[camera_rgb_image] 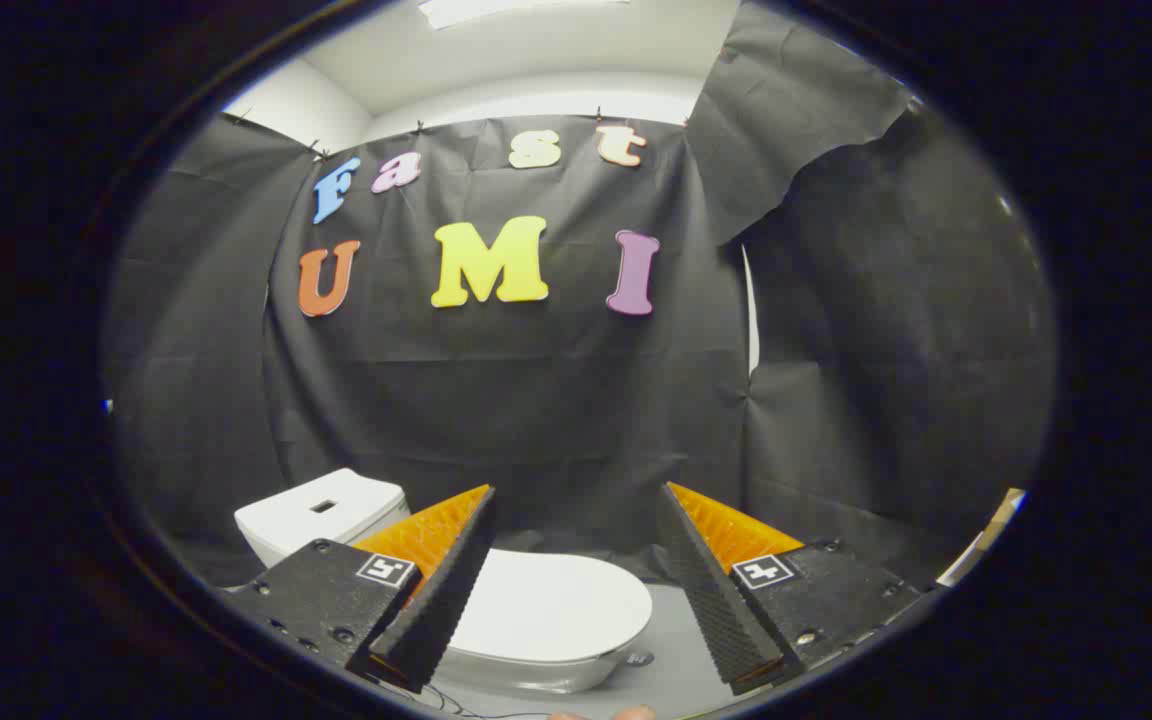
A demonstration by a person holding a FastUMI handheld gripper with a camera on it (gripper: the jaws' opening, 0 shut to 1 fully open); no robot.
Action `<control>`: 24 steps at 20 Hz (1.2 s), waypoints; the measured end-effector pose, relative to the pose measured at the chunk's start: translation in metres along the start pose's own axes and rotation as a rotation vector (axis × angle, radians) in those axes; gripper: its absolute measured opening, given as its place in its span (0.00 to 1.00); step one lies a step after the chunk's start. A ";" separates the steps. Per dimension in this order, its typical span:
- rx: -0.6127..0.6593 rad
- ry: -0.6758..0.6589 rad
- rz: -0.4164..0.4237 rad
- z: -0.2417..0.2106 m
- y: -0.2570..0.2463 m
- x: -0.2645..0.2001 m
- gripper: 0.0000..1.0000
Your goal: Open the toilet lid.
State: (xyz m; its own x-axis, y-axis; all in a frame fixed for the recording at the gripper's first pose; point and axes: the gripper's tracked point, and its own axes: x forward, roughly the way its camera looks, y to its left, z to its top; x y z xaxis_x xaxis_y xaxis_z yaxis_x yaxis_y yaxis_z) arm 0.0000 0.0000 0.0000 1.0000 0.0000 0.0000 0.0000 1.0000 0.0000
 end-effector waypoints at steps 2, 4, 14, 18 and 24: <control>-0.016 -0.008 0.005 0.005 0.008 0.000 1.00; -0.038 -0.003 0.012 0.006 0.012 -0.001 1.00; -0.035 0.009 -0.030 0.003 0.015 -0.017 1.00; -0.020 -0.007 -0.035 0.011 0.020 -0.019 1.00; -0.032 -0.023 -0.014 0.017 0.024 -0.040 1.00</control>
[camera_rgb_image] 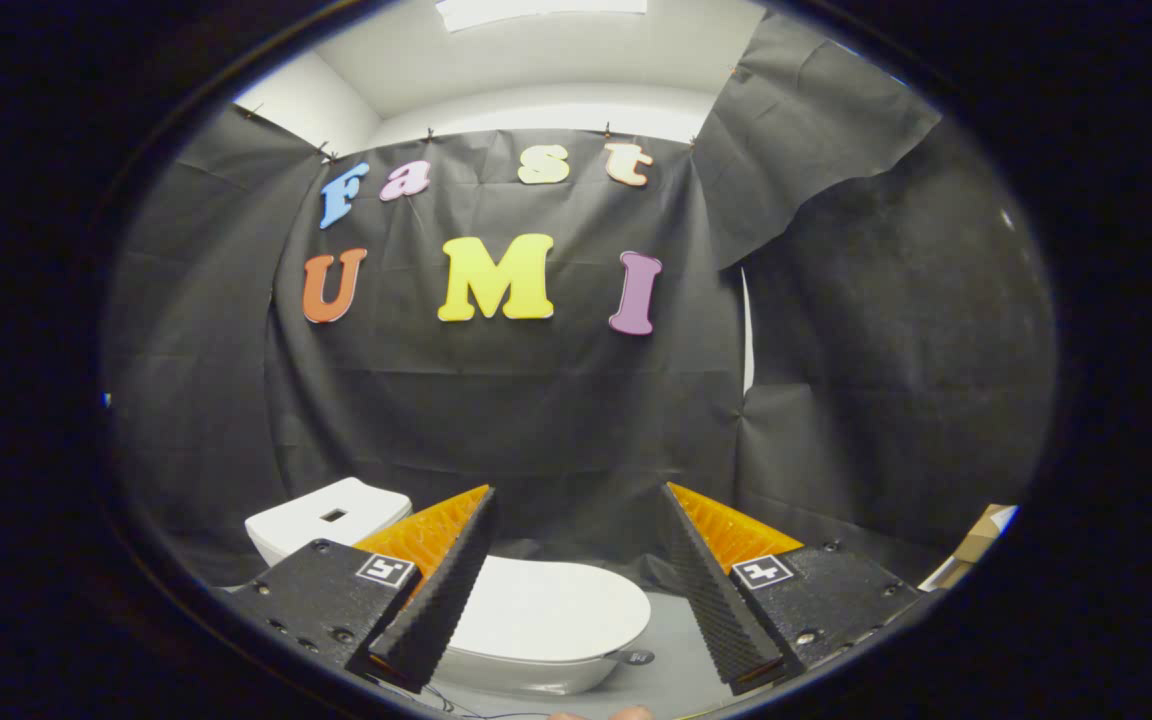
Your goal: Open the toilet lid.
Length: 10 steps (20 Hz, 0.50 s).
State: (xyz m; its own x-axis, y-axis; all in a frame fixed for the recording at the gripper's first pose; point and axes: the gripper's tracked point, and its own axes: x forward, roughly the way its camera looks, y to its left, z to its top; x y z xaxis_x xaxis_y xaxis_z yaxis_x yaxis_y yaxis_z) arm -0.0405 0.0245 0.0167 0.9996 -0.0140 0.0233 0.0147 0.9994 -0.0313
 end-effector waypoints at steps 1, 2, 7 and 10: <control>0.003 -0.004 0.000 -0.003 -0.001 -0.004 1.00; 0.007 0.000 -0.001 -0.007 0.000 -0.008 1.00; 0.001 0.013 0.001 -0.026 0.006 -0.020 1.00; 0.011 0.043 0.009 -0.042 0.011 -0.018 1.00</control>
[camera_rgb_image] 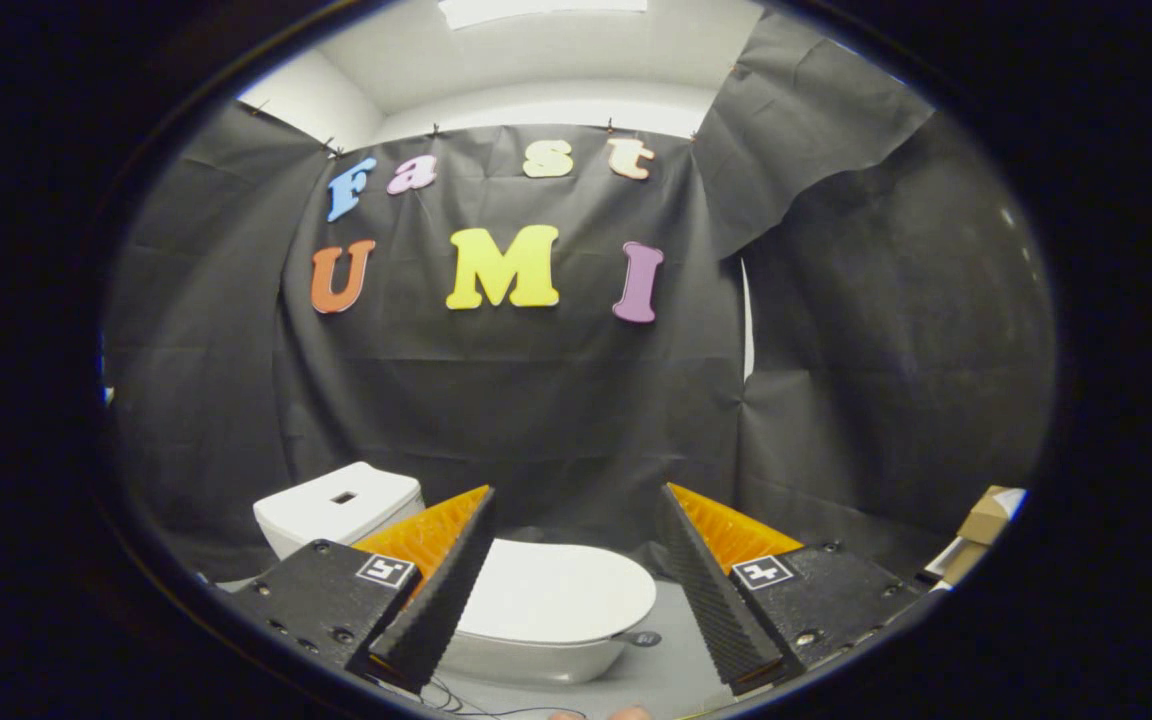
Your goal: Open the toilet lid.
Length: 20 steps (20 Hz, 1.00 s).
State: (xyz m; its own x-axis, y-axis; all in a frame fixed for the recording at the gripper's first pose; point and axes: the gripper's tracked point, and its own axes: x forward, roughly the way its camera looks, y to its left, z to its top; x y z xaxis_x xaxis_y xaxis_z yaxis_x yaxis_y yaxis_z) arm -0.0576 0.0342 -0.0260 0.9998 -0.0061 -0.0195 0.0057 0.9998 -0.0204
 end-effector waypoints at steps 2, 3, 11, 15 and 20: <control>0.002 0.032 0.003 -0.015 0.002 0.005 1.00; 0.001 0.060 0.010 -0.027 0.003 0.009 1.00; 0.052 0.359 0.030 -0.144 -0.026 0.047 1.00; 0.164 0.583 0.018 -0.199 -0.051 0.067 1.00; 0.339 0.791 0.018 -0.258 -0.073 0.104 0.97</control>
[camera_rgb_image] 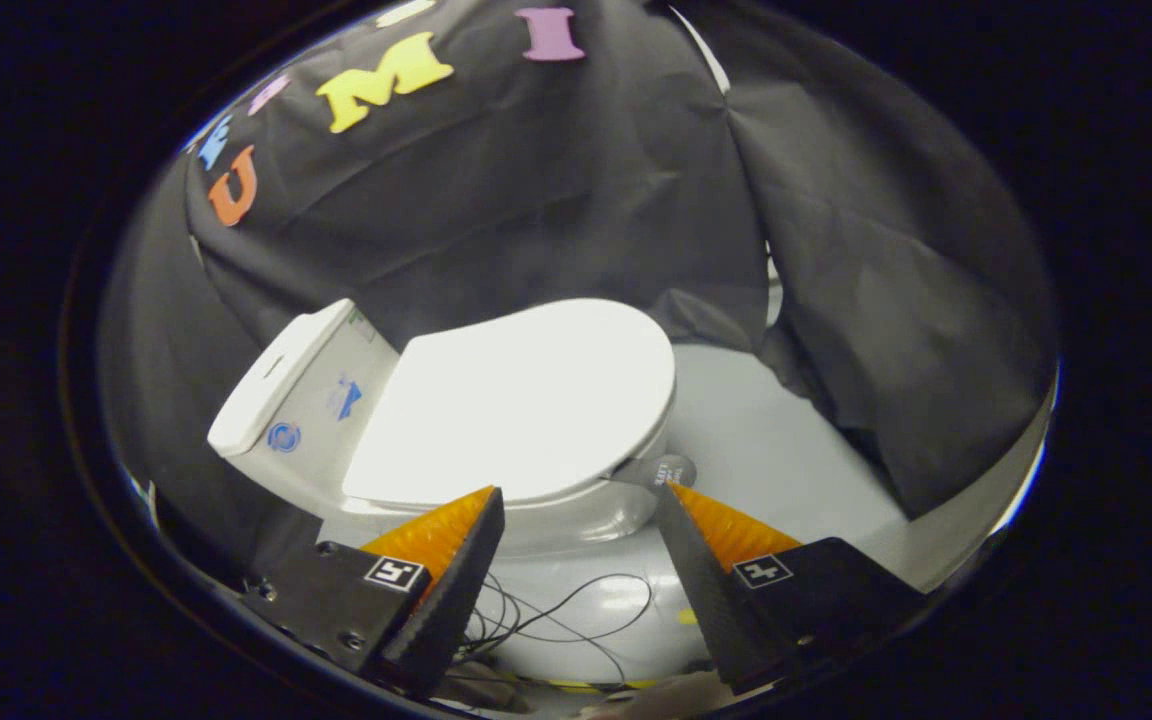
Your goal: Open the toilet lid.
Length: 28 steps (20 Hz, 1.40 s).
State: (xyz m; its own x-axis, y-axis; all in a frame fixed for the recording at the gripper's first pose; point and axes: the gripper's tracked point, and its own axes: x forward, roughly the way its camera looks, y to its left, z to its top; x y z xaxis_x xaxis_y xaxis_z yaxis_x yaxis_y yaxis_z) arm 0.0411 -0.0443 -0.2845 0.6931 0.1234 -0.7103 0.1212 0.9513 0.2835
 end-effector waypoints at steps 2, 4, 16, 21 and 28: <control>0.037 0.060 -0.022 -0.009 -0.022 0.019 0.96; 0.057 0.097 -0.030 -0.005 -0.032 0.035 0.96; 0.282 0.251 0.020 -0.022 -0.084 0.099 0.88; 0.469 0.220 0.172 -0.018 -0.076 0.109 0.80; 0.669 0.179 0.345 -0.019 -0.068 0.114 0.49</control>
State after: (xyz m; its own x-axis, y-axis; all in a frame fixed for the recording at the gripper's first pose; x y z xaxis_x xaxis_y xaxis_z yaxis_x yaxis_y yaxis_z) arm 0.0984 -0.0891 -0.3971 0.6514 0.4795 -0.5880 0.3624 0.4843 0.7963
